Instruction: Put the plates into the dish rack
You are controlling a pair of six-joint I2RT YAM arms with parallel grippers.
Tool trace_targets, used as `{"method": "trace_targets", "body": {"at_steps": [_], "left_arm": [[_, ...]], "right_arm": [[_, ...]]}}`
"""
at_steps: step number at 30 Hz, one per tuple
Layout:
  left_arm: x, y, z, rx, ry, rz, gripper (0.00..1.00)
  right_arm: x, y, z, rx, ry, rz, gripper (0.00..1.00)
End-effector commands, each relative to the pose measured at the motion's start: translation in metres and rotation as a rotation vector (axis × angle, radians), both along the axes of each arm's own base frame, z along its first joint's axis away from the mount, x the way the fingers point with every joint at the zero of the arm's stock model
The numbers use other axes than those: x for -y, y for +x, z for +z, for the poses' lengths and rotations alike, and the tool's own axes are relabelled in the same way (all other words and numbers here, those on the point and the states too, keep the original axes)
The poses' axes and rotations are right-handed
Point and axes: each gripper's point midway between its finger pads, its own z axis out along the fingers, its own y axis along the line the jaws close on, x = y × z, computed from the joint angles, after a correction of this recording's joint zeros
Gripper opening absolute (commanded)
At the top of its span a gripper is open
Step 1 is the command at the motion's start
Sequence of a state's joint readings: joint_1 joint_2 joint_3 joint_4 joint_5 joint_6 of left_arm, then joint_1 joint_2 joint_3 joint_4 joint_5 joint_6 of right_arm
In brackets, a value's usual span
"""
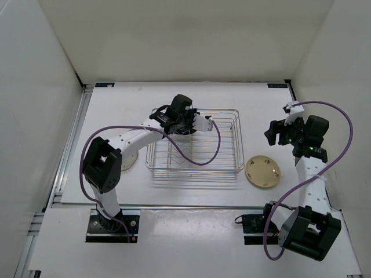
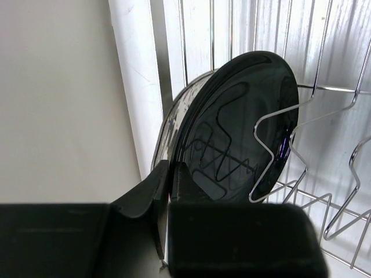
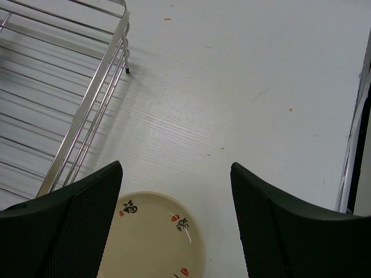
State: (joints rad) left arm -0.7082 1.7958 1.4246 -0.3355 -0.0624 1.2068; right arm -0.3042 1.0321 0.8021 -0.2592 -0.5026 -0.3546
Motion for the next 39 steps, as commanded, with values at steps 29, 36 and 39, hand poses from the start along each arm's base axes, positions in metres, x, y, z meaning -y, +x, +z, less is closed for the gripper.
{"method": "trace_targets", "body": {"at_steps": [29,36,39], "left_arm": [[-0.040,-0.006,-0.008,-0.019,0.056,0.115,0.35],[-0.041,0.002,0.046,0.066,-0.043,0.185,0.51],[-0.051,0.002,0.077,0.113,-0.098,0.224,0.65]], "right_arm": [[-0.002,0.002,0.006,0.035,0.023,0.011,0.79],[0.008,0.001,-0.004,0.015,-0.036,-0.009,0.84],[0.013,-0.002,-0.009,-0.001,-0.068,-0.010,1.00]]}}
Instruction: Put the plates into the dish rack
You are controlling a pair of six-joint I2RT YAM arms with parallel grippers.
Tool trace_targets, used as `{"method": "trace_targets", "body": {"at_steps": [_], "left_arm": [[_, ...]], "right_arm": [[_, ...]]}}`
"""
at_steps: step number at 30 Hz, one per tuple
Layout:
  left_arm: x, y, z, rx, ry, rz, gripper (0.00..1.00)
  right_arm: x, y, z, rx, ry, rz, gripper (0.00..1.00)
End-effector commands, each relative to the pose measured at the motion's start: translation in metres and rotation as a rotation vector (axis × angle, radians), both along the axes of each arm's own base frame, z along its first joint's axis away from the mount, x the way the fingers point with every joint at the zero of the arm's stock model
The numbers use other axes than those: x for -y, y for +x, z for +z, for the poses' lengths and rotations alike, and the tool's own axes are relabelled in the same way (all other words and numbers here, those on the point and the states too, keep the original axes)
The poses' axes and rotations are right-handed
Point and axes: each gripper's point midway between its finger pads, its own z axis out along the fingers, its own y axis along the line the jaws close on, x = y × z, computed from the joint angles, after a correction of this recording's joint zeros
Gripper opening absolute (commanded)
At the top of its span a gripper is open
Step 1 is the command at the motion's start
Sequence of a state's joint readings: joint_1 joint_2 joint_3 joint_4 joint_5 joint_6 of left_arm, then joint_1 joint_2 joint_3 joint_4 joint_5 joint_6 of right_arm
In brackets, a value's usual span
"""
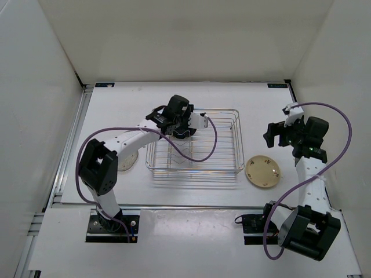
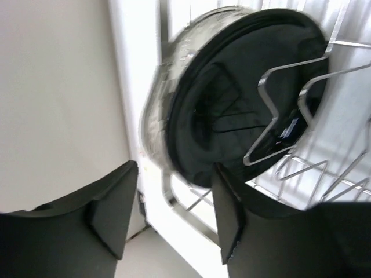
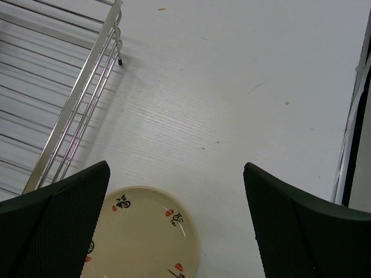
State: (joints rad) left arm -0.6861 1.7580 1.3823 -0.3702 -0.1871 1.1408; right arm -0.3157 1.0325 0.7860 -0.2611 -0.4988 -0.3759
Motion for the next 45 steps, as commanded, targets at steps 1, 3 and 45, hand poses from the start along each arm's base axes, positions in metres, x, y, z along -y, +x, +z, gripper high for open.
{"method": "trace_targets", "body": {"at_steps": [1,3,45], "left_arm": [[-0.014,0.001,0.087,0.146,-0.133,0.072,0.66],[-0.029,0.001,0.113,0.187,-0.180,0.113,0.66],[-0.301,-0.153,-0.031,-0.095,-0.929,1.032,0.69]], "right_arm": [[0.014,0.000,-0.002,0.013,-0.063,-0.013,1.00],[0.019,-0.002,-0.006,0.009,-0.077,-0.018,1.00],[0.091,-0.049,-0.145,-0.608,0.324,0.119,0.72]]}}
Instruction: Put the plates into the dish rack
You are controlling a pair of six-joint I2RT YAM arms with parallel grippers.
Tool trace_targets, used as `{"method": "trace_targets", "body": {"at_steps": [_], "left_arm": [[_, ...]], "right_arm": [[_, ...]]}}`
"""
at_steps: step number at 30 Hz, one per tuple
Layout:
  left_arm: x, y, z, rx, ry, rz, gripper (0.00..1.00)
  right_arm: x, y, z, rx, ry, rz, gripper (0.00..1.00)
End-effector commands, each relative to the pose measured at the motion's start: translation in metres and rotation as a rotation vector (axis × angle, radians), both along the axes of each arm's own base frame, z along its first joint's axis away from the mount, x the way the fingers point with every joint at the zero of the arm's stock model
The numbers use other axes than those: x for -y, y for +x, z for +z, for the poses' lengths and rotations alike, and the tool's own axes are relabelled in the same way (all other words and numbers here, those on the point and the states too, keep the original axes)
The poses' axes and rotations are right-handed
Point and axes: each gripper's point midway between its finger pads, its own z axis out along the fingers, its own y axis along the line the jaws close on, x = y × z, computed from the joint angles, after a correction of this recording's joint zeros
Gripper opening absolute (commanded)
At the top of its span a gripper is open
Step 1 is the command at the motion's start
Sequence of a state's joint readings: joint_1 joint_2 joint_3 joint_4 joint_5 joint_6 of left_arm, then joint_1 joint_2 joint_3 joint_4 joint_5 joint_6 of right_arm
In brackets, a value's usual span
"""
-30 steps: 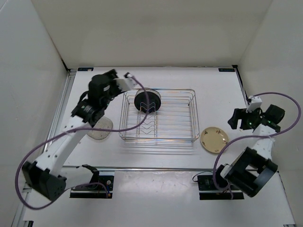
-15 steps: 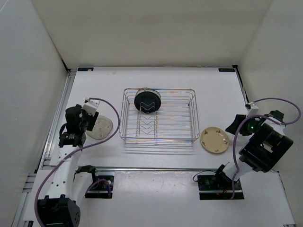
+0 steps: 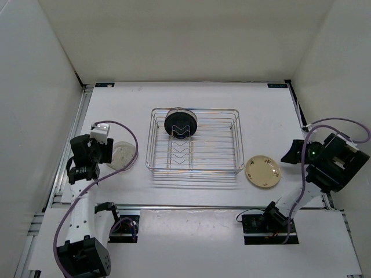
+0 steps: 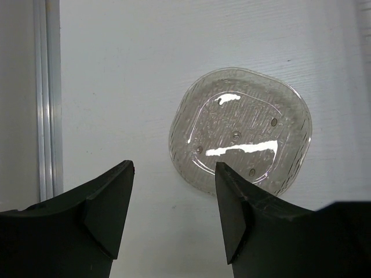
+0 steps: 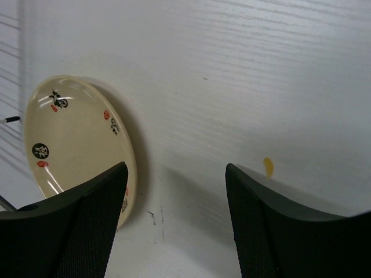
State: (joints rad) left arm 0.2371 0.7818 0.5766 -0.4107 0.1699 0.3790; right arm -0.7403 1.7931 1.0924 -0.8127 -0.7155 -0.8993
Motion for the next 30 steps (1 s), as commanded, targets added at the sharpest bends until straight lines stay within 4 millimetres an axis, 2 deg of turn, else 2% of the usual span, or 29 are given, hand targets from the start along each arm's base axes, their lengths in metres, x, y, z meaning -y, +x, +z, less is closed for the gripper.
{"method": "trace_targets", "body": {"at_steps": [1,6,14,24,30], "left_arm": [[0.005,0.002,0.000,0.009,-0.071,-0.016,0.69],[0.002,0.000,-0.013,-0.038,-0.091,-0.001,0.69],[0.002,0.004,-0.007,-0.029,-0.094,-0.009,0.69],[0.002,0.005,-0.003,-0.020,-0.091,-0.010,0.69],[0.002,0.005,-0.001,-0.011,-0.088,-0.010,0.69]], "right_arm": [[-0.002,-0.004,-0.003,-0.048,0.020,0.062,0.72],[-0.011,-0.009,-0.014,-0.100,-0.010,0.138,0.72],[-0.037,-0.019,-0.022,-0.130,-0.045,0.231,0.72],[-0.041,-0.030,-0.019,-0.138,-0.089,0.275,0.71],[-0.043,-0.032,-0.013,-0.156,-0.100,0.316,0.63]]}}
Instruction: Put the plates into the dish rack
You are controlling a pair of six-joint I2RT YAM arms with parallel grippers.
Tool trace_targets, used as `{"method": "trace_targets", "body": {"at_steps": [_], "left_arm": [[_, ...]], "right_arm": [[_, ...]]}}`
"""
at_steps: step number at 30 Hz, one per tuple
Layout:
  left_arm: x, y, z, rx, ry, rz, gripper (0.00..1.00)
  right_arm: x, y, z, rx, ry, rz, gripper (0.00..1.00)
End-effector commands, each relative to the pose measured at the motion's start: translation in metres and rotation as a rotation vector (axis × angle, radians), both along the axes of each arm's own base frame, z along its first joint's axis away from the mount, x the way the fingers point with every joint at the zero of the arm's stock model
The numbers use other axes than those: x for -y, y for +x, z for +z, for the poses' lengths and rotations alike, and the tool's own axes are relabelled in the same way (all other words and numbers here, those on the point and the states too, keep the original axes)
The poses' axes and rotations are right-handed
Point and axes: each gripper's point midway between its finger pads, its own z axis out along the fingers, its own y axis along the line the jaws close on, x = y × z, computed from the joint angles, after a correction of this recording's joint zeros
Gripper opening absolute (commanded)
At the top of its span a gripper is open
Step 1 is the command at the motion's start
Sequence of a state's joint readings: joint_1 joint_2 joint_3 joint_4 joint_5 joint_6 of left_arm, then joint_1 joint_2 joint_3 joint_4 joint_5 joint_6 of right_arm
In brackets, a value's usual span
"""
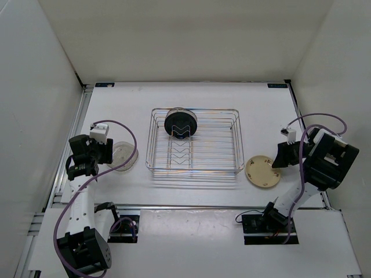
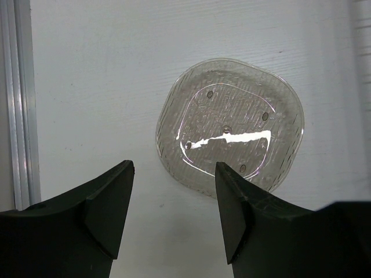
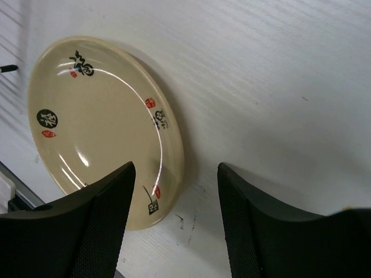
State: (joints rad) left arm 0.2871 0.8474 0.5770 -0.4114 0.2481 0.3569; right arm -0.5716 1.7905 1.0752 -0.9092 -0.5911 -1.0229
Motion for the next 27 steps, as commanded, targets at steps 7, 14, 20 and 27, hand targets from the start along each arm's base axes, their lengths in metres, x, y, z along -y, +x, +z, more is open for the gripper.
{"method": "trace_targets", "body": {"at_steps": [7,14,20,27], "left_arm": [[0.001,0.004,0.018,0.050,-0.007,-0.006,0.69],[0.001,0.004,0.018,0.050,-0.007,-0.006,0.68],[0.001,0.004,0.020,0.059,-0.005,-0.006,0.68],[0.001,0.004,0.020,0.059,-0.005,-0.006,0.68]], "right_arm": [[-0.008,-0.017,-0.001,-0.072,-0.041,0.092,0.53],[-0.014,-0.018,-0.001,-0.081,-0.036,0.112,0.49],[-0.014,-0.021,-0.001,-0.094,-0.039,0.114,0.35],[-0.016,-0.020,-0.001,-0.093,-0.040,0.123,0.19]]}}
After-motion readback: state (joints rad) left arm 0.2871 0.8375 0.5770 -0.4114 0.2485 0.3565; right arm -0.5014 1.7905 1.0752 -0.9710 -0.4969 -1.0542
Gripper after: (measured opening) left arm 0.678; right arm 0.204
